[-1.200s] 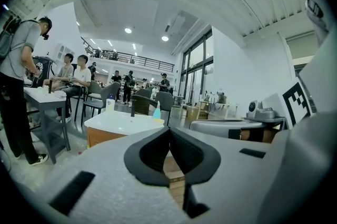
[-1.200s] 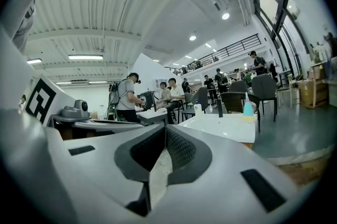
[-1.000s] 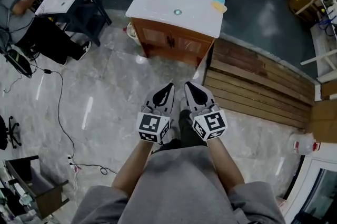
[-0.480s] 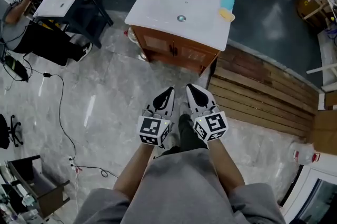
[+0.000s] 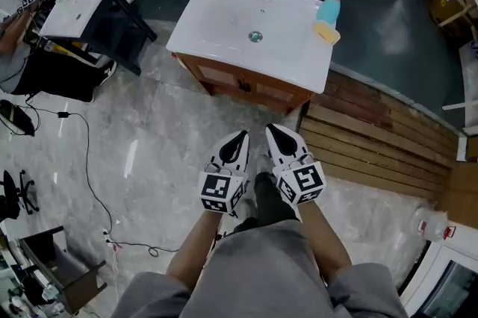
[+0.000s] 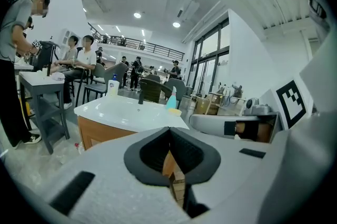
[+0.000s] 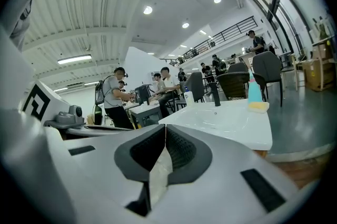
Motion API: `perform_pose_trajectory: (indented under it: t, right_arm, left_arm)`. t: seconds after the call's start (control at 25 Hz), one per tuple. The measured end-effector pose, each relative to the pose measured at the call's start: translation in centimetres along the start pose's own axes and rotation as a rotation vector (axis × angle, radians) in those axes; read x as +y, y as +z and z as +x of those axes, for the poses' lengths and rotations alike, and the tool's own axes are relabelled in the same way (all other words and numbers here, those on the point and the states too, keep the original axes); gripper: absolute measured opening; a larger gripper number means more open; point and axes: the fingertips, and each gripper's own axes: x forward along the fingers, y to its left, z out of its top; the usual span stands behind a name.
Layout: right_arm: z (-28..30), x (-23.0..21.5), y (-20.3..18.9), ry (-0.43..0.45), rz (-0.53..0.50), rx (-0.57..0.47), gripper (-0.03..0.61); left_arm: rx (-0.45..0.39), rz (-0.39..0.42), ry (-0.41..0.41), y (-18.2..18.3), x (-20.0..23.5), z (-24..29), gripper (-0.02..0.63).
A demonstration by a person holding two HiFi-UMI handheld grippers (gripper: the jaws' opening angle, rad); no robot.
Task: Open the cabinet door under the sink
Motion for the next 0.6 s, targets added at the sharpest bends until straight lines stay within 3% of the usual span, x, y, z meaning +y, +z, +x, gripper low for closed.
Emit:
perform_pose_trajectory:
  t: [0.6]
  right_arm:
    - [8.0,-6.0,-2.1,0.041,0.068,0.086,0.012]
  left_arm:
    - [0.080,-0.036,0.054,-1.4,5.7,9.1,0.009]
